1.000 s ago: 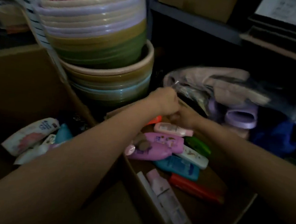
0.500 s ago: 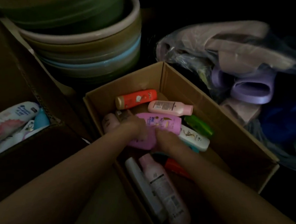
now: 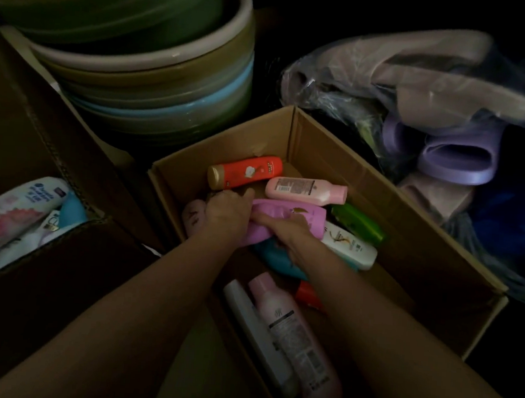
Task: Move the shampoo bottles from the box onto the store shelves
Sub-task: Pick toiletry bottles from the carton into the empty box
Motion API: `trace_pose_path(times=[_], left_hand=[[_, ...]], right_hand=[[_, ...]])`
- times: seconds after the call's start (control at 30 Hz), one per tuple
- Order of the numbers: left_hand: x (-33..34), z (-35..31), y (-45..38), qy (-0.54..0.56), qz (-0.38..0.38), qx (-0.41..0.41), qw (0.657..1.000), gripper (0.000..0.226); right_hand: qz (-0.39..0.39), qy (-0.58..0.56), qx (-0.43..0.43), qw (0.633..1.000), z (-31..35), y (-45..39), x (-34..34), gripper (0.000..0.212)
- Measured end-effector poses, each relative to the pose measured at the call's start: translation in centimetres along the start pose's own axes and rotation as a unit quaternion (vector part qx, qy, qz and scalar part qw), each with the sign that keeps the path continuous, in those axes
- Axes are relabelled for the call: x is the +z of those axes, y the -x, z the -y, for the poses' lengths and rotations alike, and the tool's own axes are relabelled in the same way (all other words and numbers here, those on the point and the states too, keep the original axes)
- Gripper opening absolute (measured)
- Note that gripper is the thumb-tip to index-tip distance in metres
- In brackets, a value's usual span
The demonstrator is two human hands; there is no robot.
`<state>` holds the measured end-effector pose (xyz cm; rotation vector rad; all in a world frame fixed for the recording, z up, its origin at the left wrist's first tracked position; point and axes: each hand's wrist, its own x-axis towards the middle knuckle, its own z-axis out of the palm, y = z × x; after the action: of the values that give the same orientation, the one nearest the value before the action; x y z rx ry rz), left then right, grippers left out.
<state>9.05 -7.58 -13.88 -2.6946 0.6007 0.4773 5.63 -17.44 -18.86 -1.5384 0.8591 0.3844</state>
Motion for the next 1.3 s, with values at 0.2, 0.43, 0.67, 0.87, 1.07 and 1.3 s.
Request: trace_pose_path(times=[0.2, 0.43, 0.67, 0.87, 1.07, 1.3], left_hand=[[0.0, 0.5, -0.2, 0.038, -0.02, -0.002, 0.999, 0.048], [-1.0, -0.5, -0.5, 0.042, -0.022, 0.007, 0.999, 0.057], [-1.5, -0.6, -1.1, 0.001, -0.032, 0.048, 0.998, 0.051], [-1.6, -0.1, -2.0, -0.003, -0.003, 0.045, 0.999, 0.055], [-6.4, 3.0, 0.1, 0.231, -0.009, 0.013, 0.973, 0.041], [-18.0, 10.8, 7.6, 0.461, -0.068, 0.051, 0.884, 0.006]], right_hand=[[-0.075, 0.089, -0.068, 0.991, 0.2, -0.3, -1.2, 0.088], [-0.079, -0.012, -0.037, 0.996, -1.5, -2.5, -6.4, 0.121], [-0.051, -0.051, -0.069, 0.995, -1.6, -1.9, -4.0, 0.083], [-0.076, 0.018, -0.162, 0.984, -1.0, -0.8, -2.9, 0.066], [-0.095, 0.344, -0.272, 0.893, 4.6, 3.7, -2.8, 0.046], [-0.196, 0.384, -0.422, 0.798, 13.3, 15.4, -4.9, 0.036]])
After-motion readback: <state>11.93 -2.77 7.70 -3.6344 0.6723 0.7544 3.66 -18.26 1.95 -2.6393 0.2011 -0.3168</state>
